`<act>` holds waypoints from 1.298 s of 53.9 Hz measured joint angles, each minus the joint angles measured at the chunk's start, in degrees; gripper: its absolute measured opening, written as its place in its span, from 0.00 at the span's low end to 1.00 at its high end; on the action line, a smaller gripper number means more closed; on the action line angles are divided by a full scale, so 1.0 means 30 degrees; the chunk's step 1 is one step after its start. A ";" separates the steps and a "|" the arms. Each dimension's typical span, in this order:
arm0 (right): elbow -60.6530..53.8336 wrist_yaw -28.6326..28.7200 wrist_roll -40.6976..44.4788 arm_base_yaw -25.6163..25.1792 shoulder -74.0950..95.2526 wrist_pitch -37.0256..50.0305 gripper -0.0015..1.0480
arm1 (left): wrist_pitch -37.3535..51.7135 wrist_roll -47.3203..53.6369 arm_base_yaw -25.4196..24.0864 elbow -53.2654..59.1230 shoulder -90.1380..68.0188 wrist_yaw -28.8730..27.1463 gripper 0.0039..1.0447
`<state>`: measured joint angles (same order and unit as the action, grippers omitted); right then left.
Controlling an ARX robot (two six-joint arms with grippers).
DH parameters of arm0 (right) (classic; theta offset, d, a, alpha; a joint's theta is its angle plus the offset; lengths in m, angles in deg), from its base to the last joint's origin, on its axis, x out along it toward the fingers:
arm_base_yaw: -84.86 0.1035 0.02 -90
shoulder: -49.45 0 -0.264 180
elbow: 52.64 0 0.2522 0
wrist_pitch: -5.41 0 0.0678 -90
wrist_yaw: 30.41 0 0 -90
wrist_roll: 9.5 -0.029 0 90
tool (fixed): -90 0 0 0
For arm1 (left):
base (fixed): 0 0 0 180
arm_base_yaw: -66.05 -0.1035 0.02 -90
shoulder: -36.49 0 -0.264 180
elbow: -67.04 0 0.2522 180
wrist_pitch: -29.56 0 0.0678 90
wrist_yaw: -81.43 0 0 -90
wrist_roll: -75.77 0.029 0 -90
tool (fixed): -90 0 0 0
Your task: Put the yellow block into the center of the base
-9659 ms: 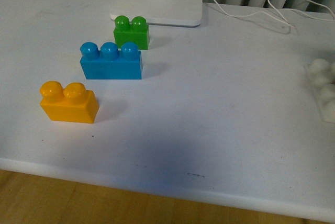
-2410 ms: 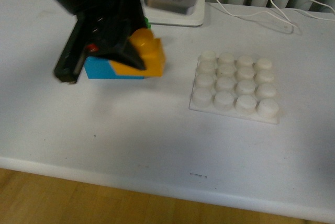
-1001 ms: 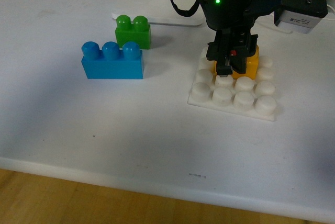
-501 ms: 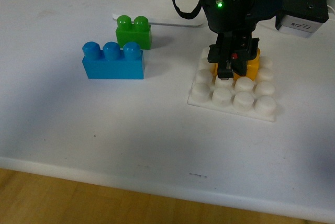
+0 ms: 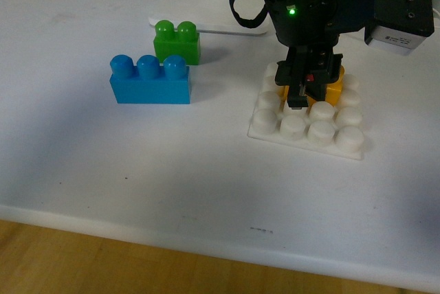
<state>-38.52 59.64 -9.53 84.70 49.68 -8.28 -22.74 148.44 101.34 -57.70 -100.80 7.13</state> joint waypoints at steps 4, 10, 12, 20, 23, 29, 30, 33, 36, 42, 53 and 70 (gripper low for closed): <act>0.0000 0.0000 0.0000 0.0000 0.0000 0.0000 0.91 | 0.0109 0.0000 -0.0015 0.0087 0.0124 -0.0051 0.30; 0.0000 0.0000 0.0000 0.0000 0.0000 0.0000 0.91 | 0.0240 0.0066 -0.0087 0.0124 0.0393 -0.0364 0.37; 0.0000 0.0000 0.0000 0.0000 0.0000 0.0000 0.91 | 0.0299 0.0168 -0.0095 0.0211 0.0415 -0.0874 0.42; 0.0000 0.0000 -0.0007 0.0000 0.0000 0.0000 0.91 | 0.0444 0.0270 -0.0270 0.0525 0.0831 -0.1129 0.60; 0.0000 0.0000 0.0000 0.0000 0.0000 0.0000 0.91 | 0.0750 0.0284 -0.0284 0.0976 0.1260 -0.1428 0.72; 0.0000 0.0000 0.0000 0.0000 0.0000 0.0000 0.91 | 0.1253 0.0350 -0.0277 0.2164 0.2404 -0.1756 0.92; 0.0000 0.0000 0.0000 0.0000 0.0000 0.0000 0.91 | 0.1311 0.0357 -0.0277 0.2280 0.2565 -0.1778 0.94; 0.0000 0.0000 0.0000 0.0000 0.0000 0.0000 0.91 | 0.1749 0.0437 -0.0255 0.2973 0.3381 -0.1931 0.95; 0.0000 0.0000 0.0000 0.0000 0.0000 0.0000 0.91 | 0.2601 0.0474 -0.0240 0.3927 0.4816 -0.2259 0.94; 0.0000 0.0000 0.0000 0.0000 0.0000 0.0000 0.91 | 0.4626 0.0794 -0.0219 0.5894 0.7672 -0.2965 0.94; 0.0000 0.0000 0.0000 0.0000 0.0000 0.0000 0.91 | 1.0098 0.1071 -0.0321 1.0907 1.2371 -0.4605 0.94; 0.0000 0.0000 0.0000 0.0000 0.0000 0.0000 0.91 | 1.9686 -0.0685 -0.1530 2.0582 2.0465 -0.7533 0.94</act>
<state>-38.52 59.64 -9.53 84.70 49.68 -8.28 36.31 146.38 96.75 4.05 -39.41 -15.47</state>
